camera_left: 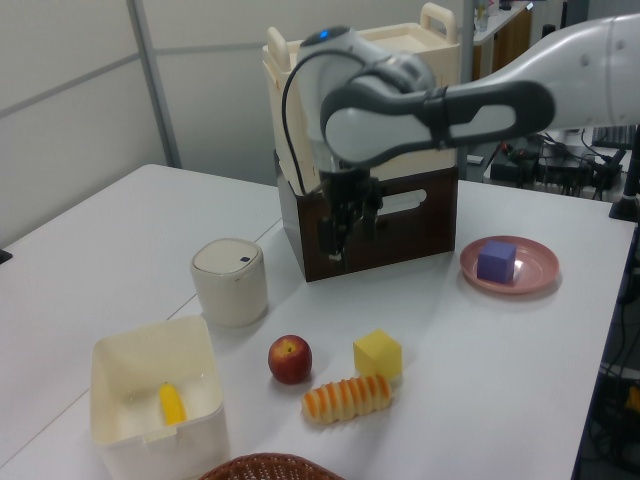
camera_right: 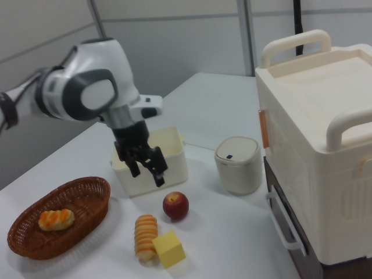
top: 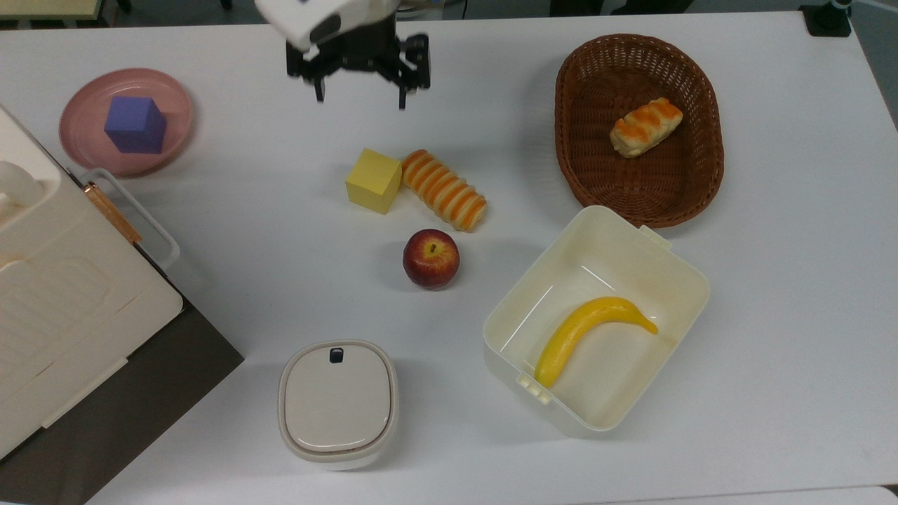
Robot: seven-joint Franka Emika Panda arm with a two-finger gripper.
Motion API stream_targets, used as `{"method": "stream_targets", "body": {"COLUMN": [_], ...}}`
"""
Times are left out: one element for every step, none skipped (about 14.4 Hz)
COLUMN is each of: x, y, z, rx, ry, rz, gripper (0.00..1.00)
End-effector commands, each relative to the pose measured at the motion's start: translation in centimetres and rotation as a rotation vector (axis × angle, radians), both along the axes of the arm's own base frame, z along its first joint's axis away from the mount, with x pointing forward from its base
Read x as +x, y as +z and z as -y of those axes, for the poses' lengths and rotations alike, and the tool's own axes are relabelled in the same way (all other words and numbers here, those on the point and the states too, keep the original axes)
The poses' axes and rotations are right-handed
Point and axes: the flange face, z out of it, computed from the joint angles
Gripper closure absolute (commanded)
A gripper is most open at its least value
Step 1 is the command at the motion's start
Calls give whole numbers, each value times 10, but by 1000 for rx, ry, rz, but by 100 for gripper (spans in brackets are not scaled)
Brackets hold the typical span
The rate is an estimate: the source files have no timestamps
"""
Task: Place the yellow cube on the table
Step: 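Open the gripper and raise it away from the cube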
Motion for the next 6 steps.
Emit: {"method": "stream_targets", "body": {"x": [-36,-41,-42,-43,-43,-46], "y": [40,42,44,45,47,51], "z": [-6,-5,-5,-5,-3,-2], "rx": [-18,-20,-21,-21,-21,-23], "ry": [-25,-22,-23,-26,-29,-31], "rz": [-22,-37,-35,-34,-31,-31], "gripper": [0,0,0,0,0,0]}}
